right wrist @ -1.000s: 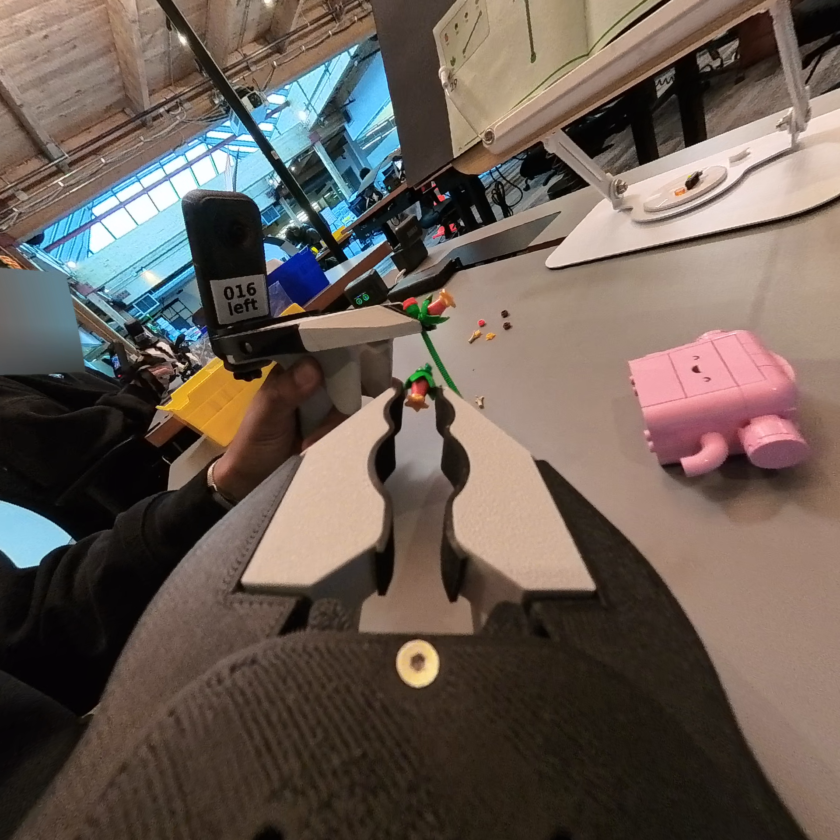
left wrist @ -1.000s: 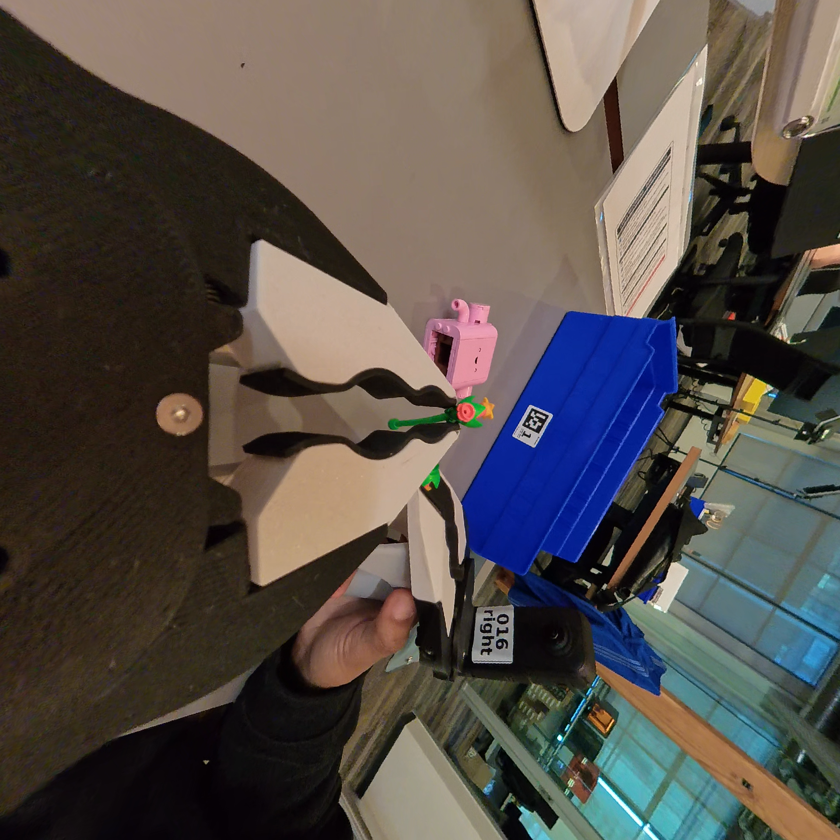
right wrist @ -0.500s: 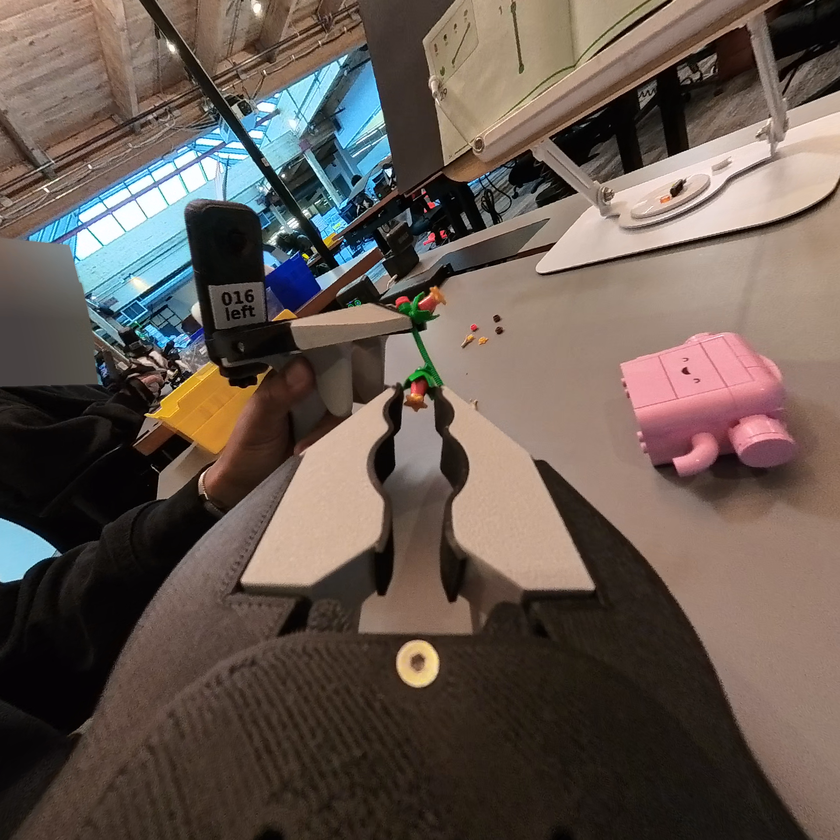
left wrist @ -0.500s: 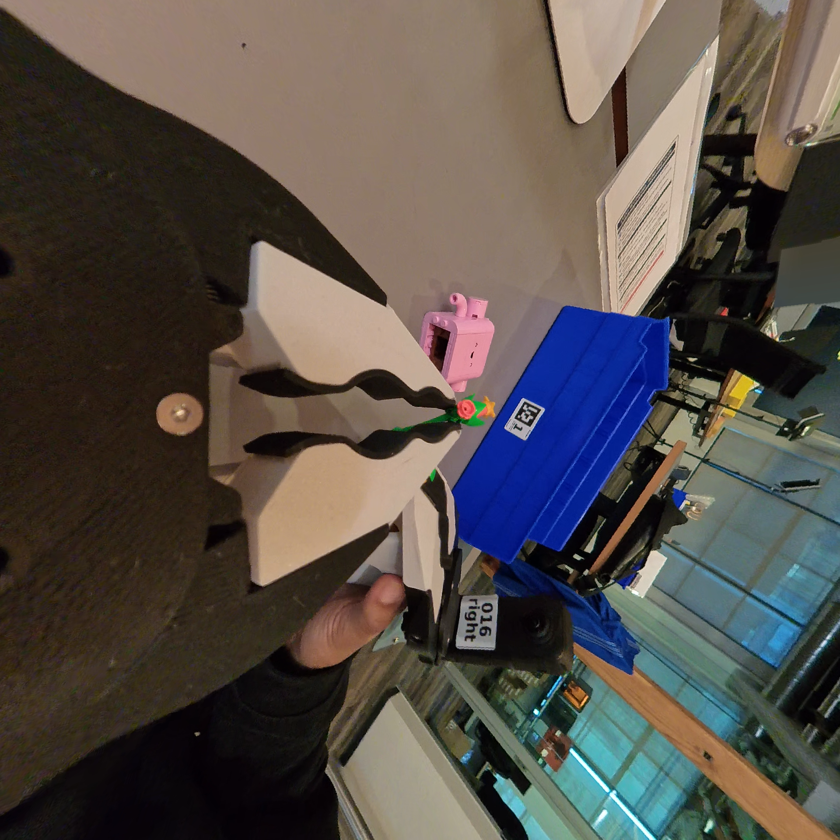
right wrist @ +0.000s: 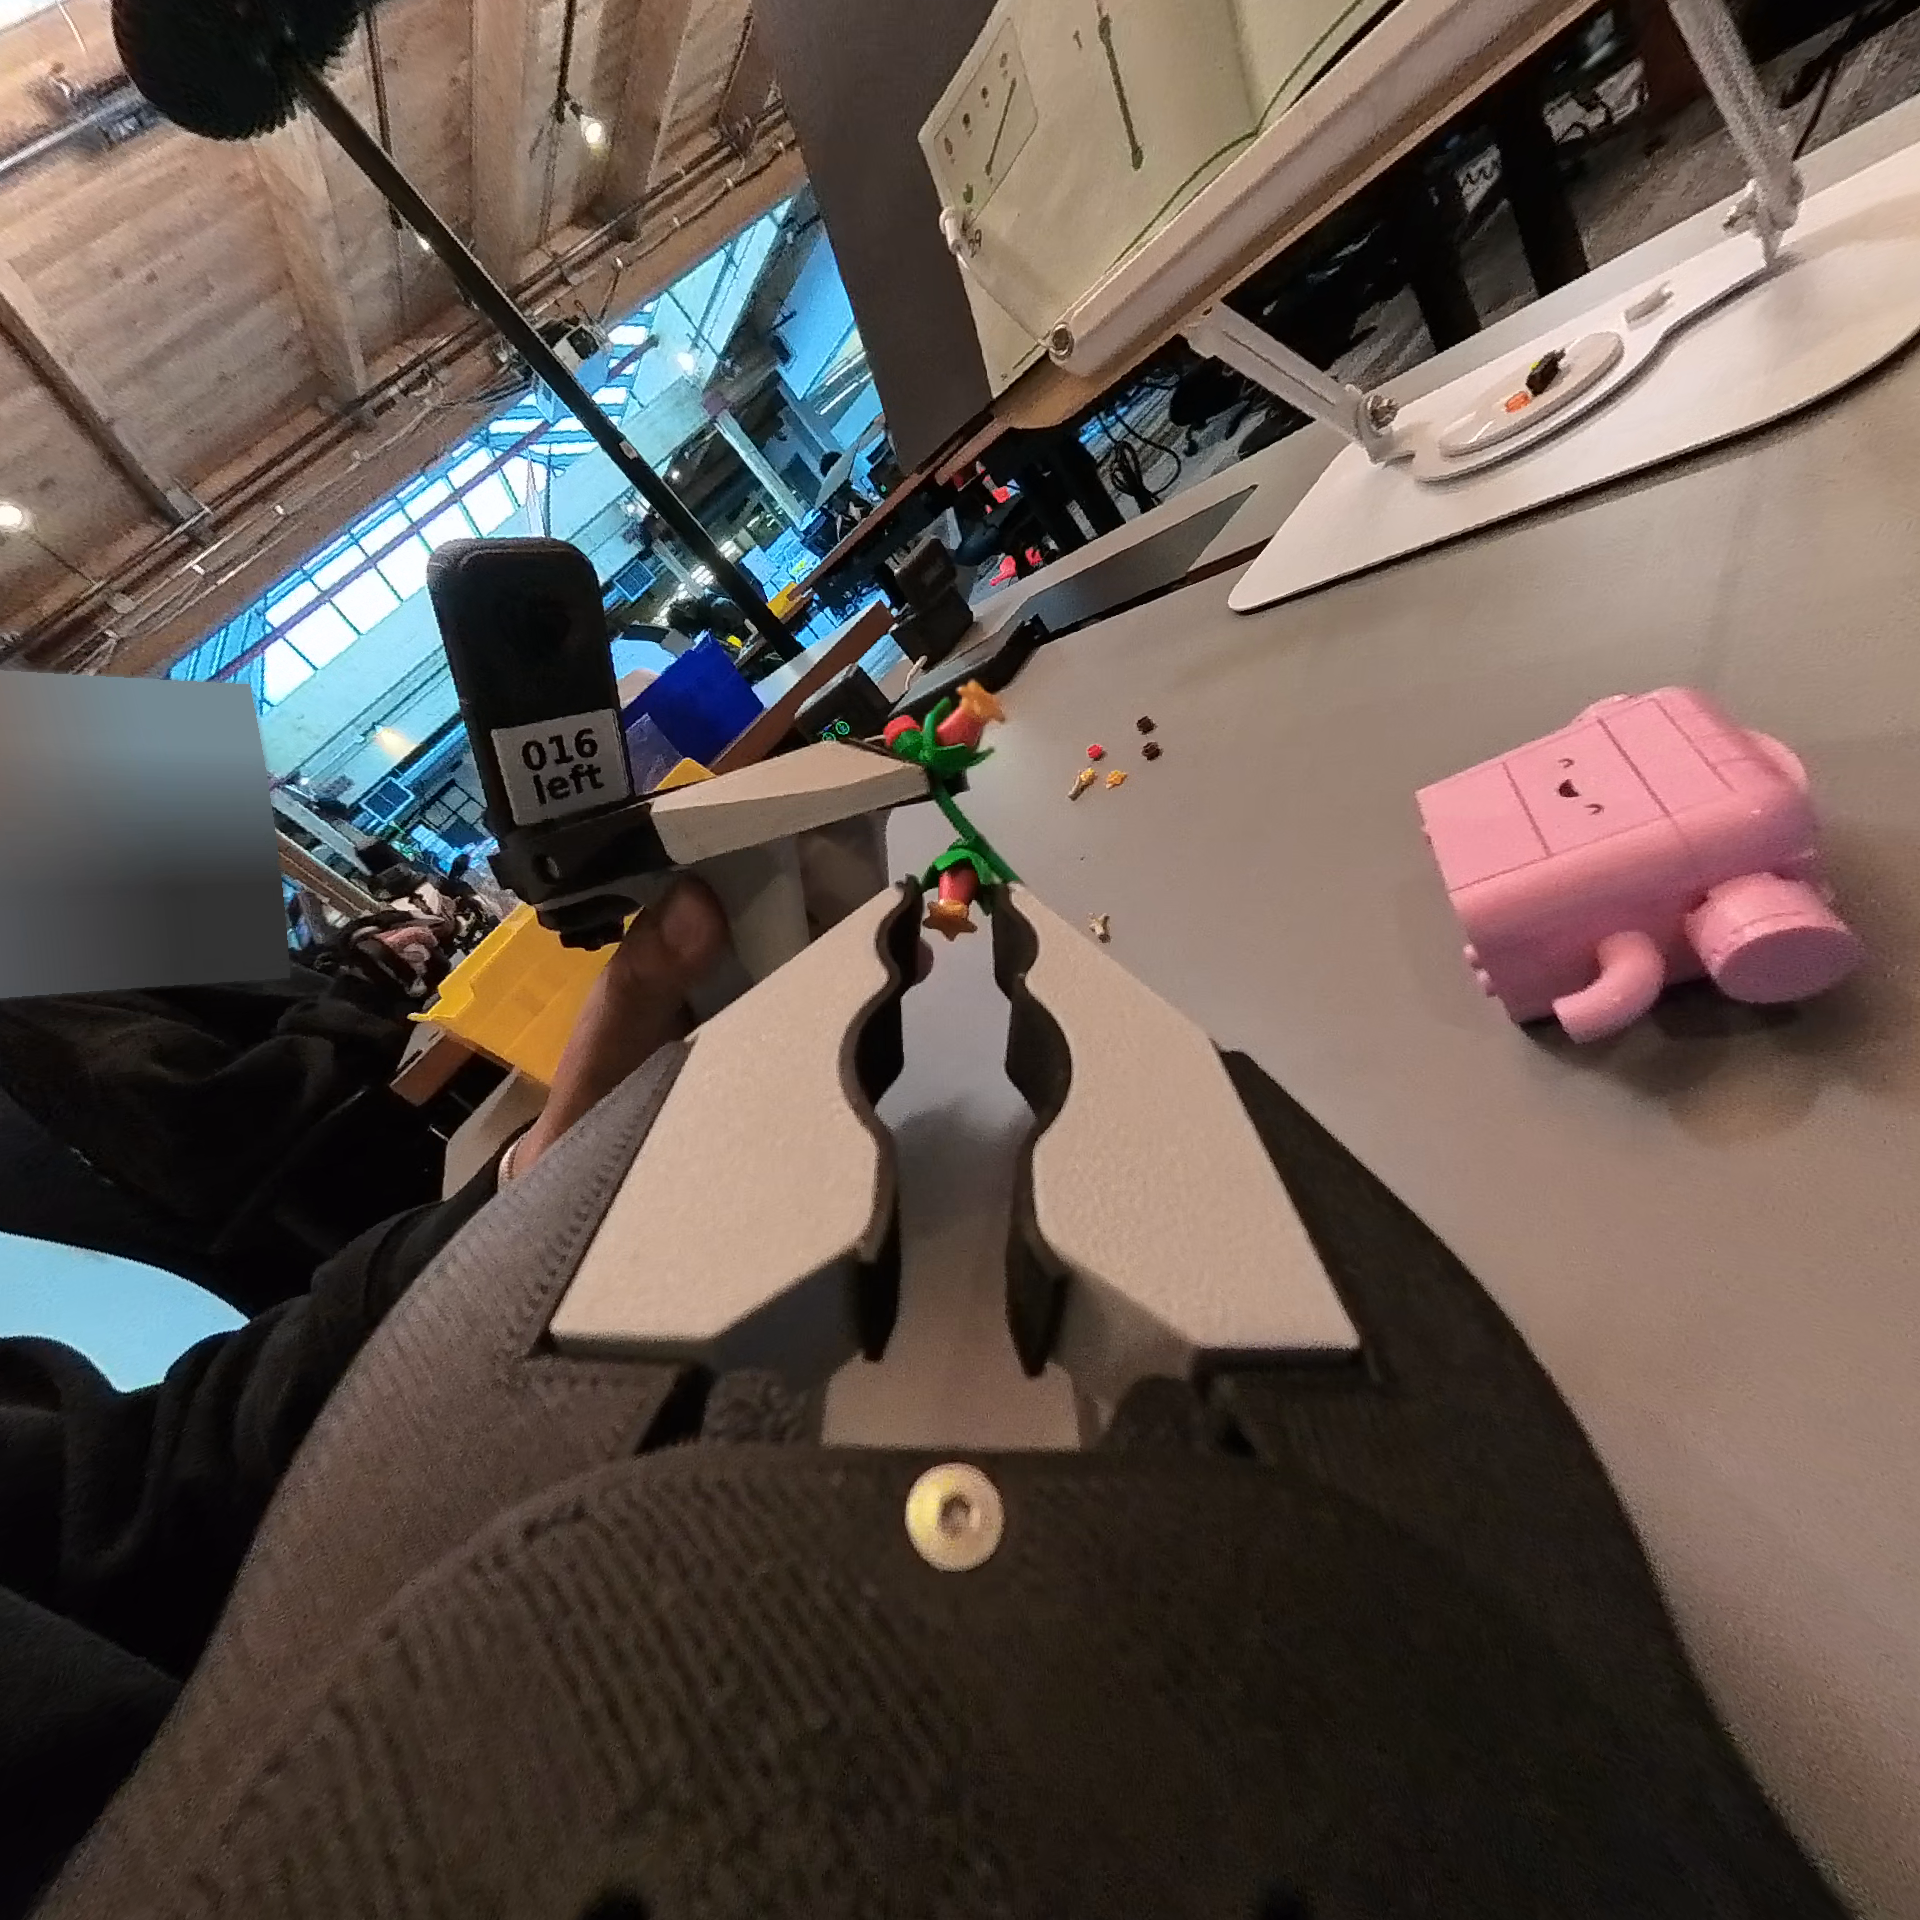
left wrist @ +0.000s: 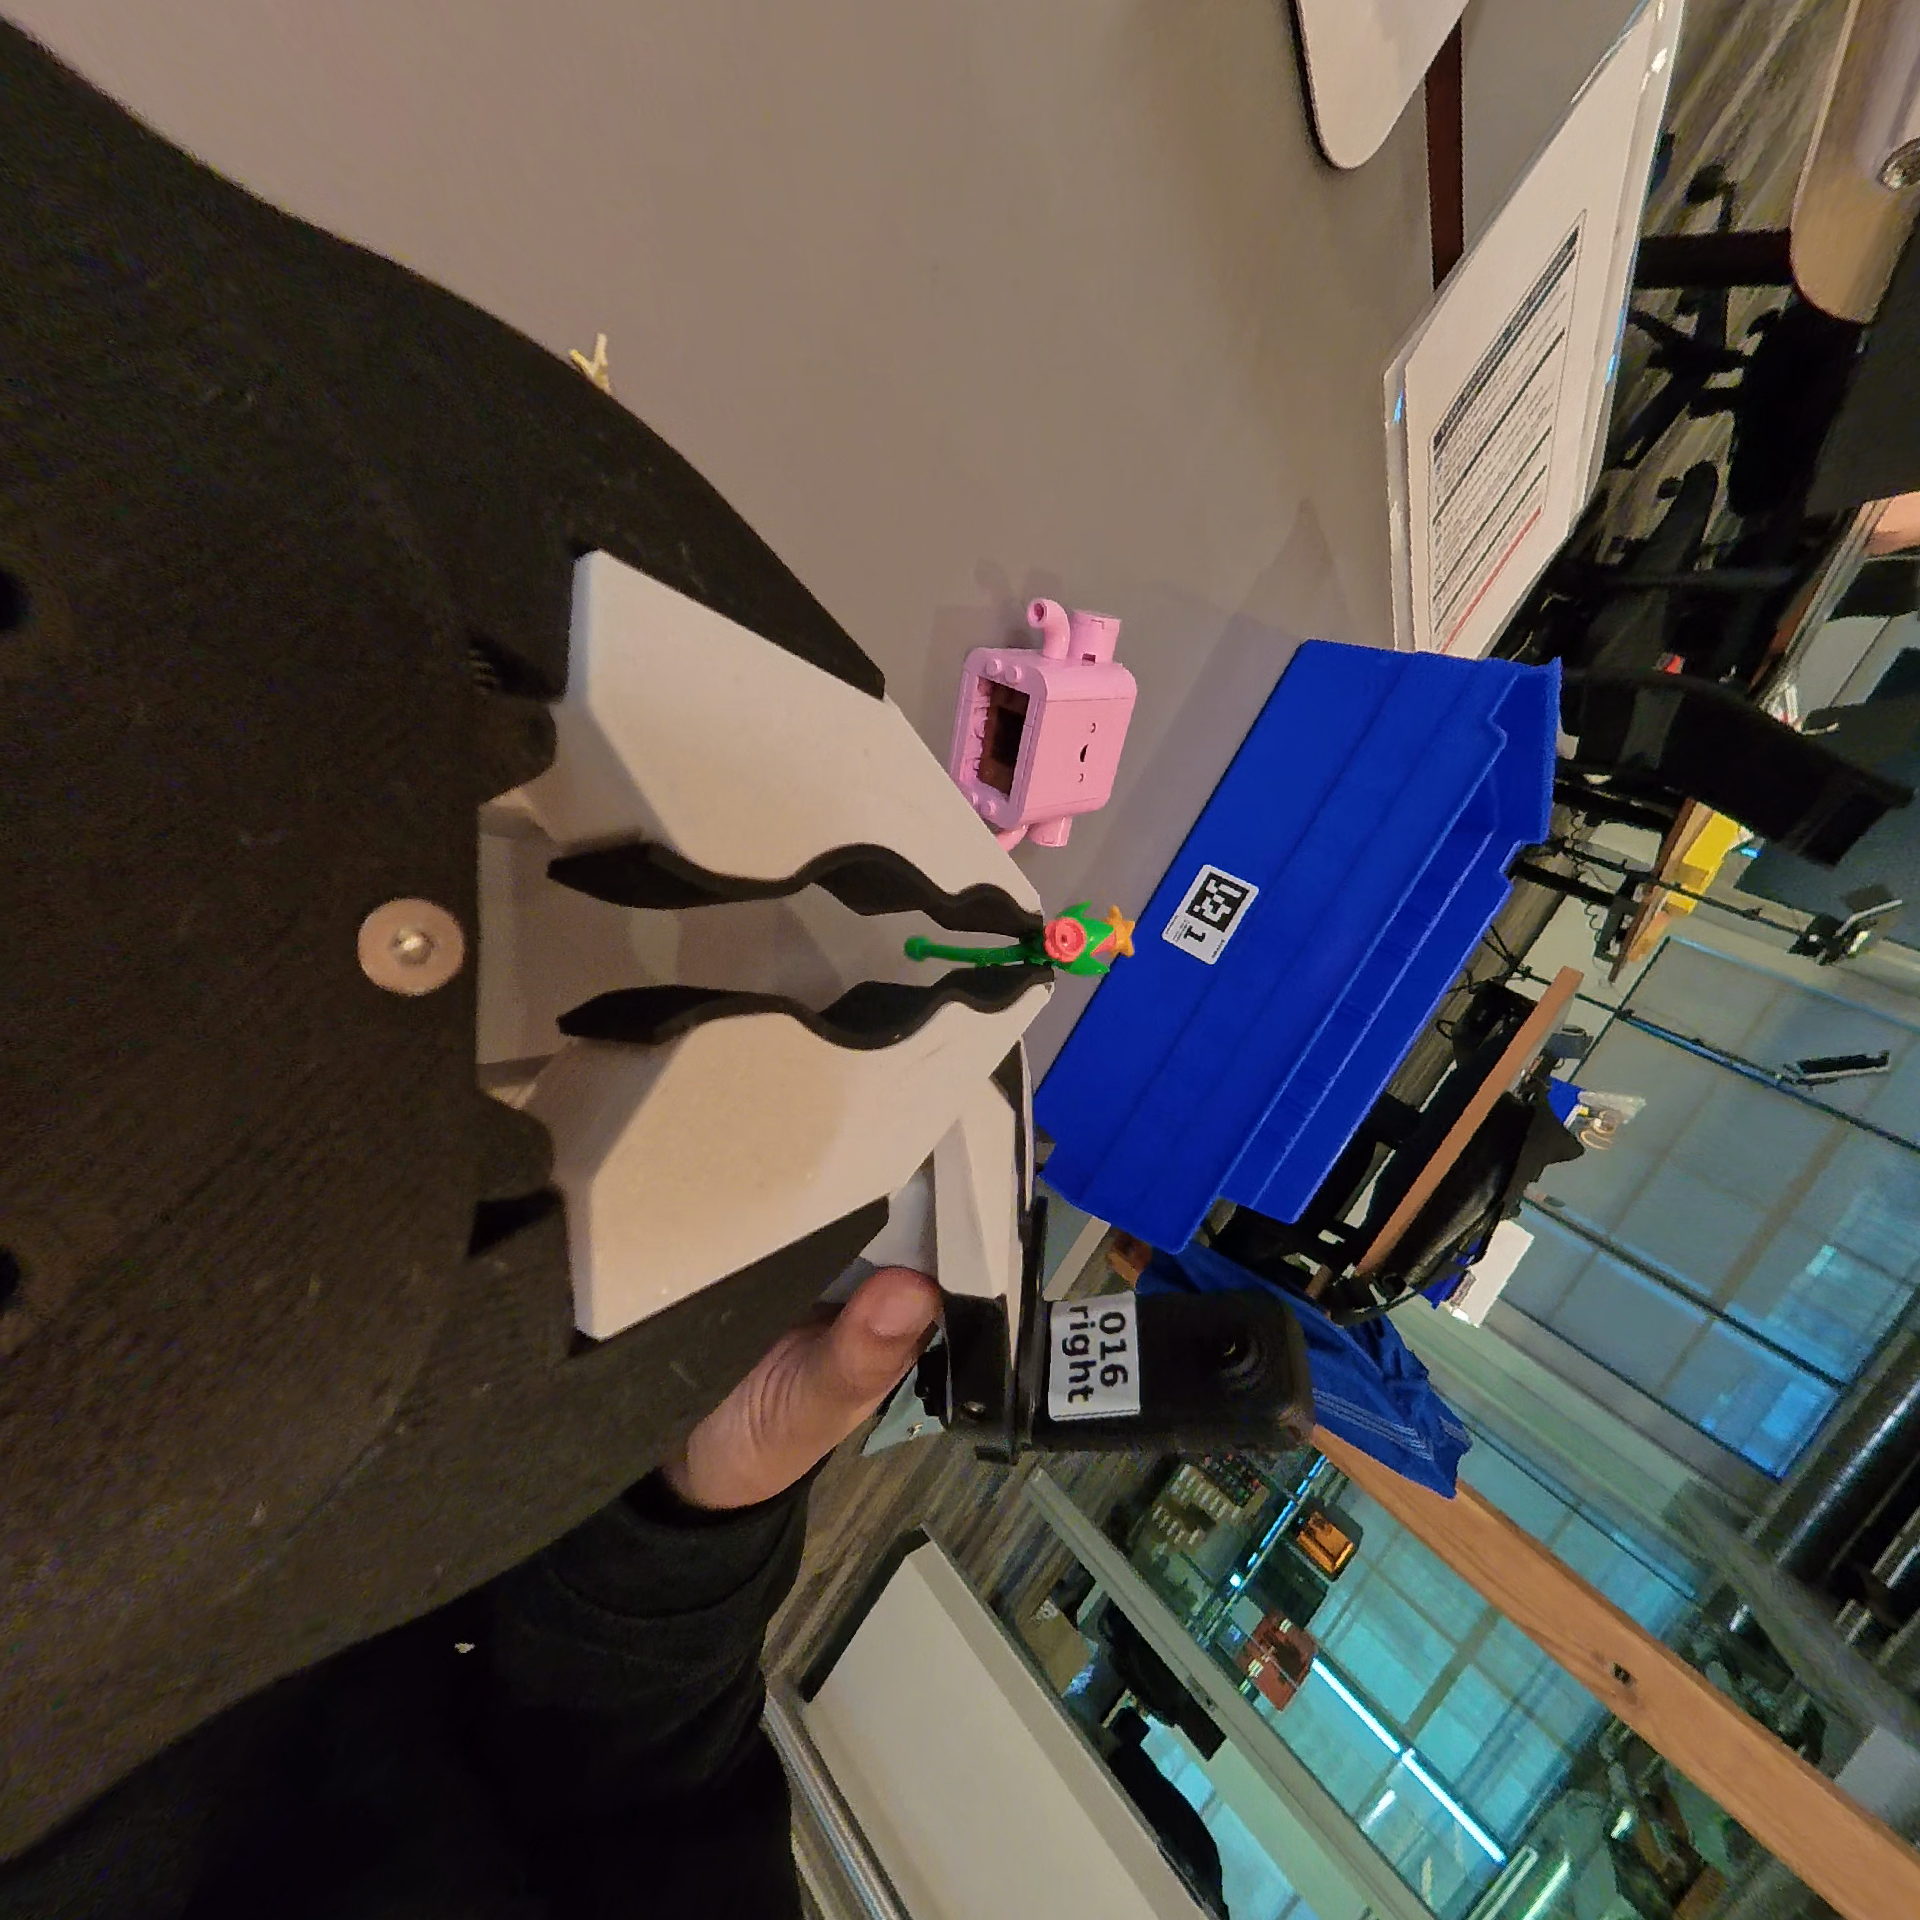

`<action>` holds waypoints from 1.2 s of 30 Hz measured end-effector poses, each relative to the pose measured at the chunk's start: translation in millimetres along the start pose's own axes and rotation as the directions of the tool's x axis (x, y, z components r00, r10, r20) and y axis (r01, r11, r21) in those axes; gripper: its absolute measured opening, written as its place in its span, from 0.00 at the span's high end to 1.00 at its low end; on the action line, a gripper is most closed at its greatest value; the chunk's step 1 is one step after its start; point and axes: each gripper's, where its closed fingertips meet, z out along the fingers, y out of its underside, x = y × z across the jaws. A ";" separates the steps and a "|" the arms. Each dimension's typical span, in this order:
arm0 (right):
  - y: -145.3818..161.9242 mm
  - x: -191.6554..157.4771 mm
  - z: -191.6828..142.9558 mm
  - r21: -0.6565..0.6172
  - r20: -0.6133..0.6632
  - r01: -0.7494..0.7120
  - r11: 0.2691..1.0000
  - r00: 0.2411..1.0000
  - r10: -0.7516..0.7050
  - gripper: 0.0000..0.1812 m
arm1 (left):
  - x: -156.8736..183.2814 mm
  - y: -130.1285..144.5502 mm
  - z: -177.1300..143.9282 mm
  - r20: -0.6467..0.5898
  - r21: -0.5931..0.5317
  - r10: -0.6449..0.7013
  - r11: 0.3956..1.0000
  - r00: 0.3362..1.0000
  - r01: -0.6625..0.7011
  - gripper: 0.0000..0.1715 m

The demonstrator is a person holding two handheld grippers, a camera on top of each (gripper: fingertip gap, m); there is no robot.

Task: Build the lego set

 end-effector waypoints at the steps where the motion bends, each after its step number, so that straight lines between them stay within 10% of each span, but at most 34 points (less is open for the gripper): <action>1: 0.3 0.1 0.1 -0.002 -0.002 0.002 1.000 1.000 -0.002 0.93 | 0.2 -0.1 0.3 -0.001 0.001 -0.002 1.000 1.000 0.002 0.98; 36: 5.4 3.7 -0.8 -0.070 -0.039 0.068 0.995 0.997 -0.071 0.93 | -18.2 24.3 -6.0 0.029 -0.067 -0.217 0.973 0.976 0.219 0.98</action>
